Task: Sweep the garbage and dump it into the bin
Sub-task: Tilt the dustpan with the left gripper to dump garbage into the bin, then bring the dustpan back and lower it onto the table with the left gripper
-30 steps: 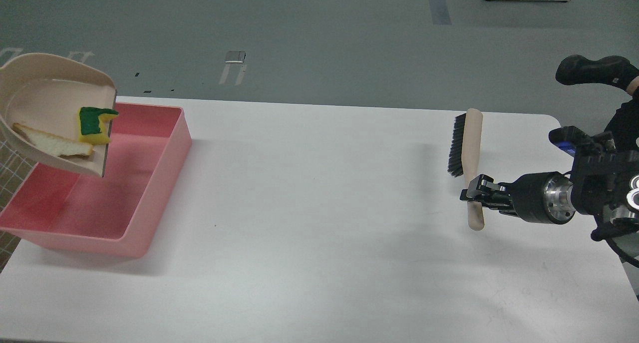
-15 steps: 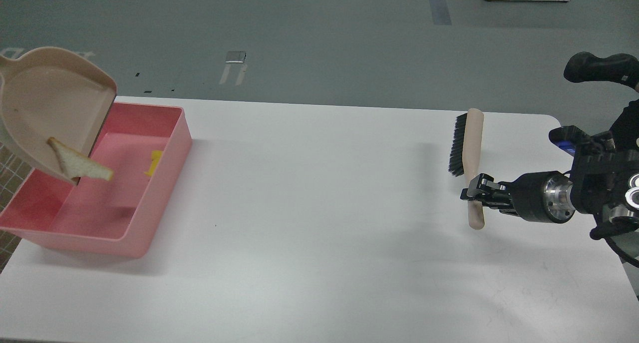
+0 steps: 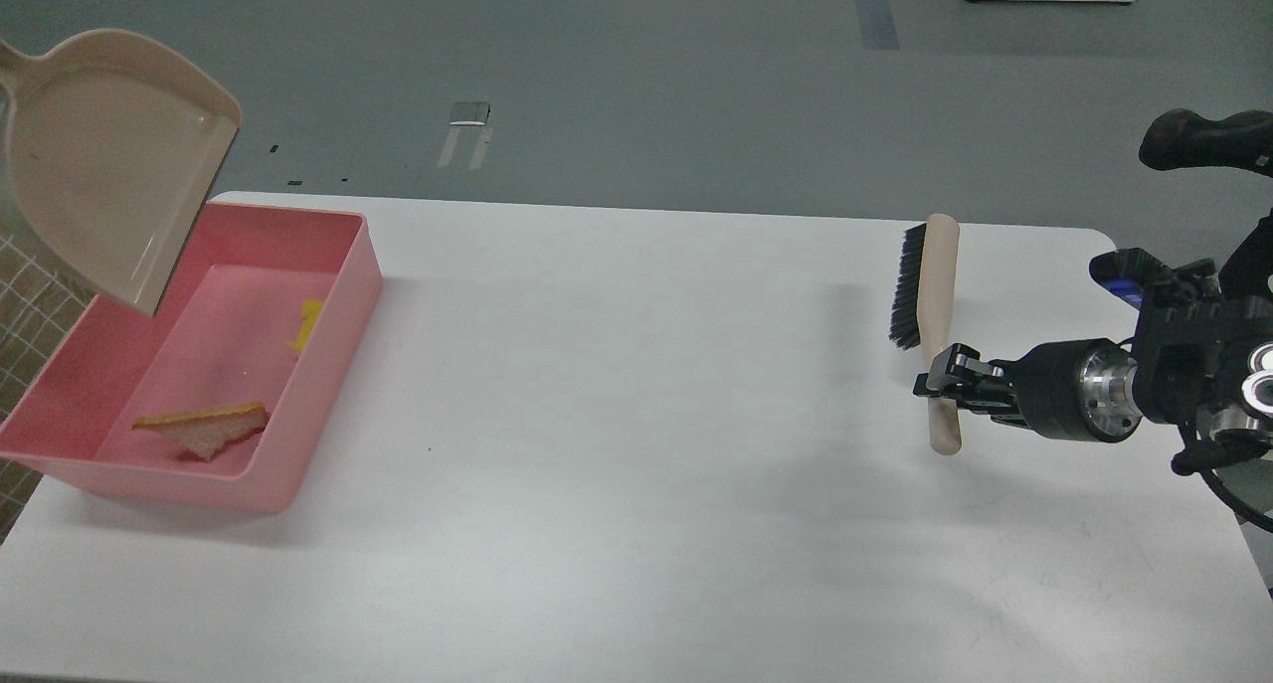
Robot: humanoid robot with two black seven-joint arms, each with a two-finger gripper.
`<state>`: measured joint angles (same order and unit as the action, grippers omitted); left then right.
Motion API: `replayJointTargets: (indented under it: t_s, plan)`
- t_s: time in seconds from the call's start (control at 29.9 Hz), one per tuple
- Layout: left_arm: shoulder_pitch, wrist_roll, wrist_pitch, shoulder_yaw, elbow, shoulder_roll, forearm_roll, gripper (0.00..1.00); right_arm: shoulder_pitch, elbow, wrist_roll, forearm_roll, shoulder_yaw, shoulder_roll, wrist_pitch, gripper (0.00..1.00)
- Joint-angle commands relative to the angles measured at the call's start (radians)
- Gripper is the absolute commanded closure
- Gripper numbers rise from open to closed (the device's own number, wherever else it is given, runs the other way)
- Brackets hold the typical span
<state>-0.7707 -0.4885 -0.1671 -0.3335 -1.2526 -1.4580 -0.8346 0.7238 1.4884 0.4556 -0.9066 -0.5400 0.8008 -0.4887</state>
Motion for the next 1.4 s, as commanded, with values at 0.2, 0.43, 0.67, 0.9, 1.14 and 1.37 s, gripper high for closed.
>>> replayJointTargets:
  t_s: [0.2, 0.43, 0.67, 0.9, 1.14, 1.37]
  plan:
    - [-0.099, 0.0, 0.179, 0.002, 0.048, 0.178, 0.299, 1.0, 0.008, 0.003, 0.0, 0.002, 0.0, 0.0, 0.0, 0.97]
    - [-0.093, 0.0, 0.147, 0.004, 0.045, 0.37, 0.39, 1.0, 0.028, 0.003, 0.0, 0.002, 0.003, 0.006, 0.0, 0.97]
    - [-0.036, 0.0, 0.035, 0.011, 0.041, 0.58, 0.388, 1.0, 0.022, 0.003, 0.0, 0.003, 0.006, 0.011, 0.0, 0.97]
    - [0.04, 0.0, -0.08, 0.024, 0.048, 0.8, 0.381, 1.0, 0.012, -0.004, 0.0, -0.009, 0.012, 0.014, 0.0, 0.97]
    - [0.083, 0.0, -0.164, 0.025, 0.056, 0.924, 0.381, 1.0, 0.005, -0.01, 0.0, -0.011, 0.02, 0.067, 0.0, 0.97]
    - [0.117, 0.0, -0.239, 0.048, 0.07, 1.005, 0.381, 1.0, 0.003, -0.01, 0.0, -0.011, 0.048, 0.078, 0.0, 0.97]
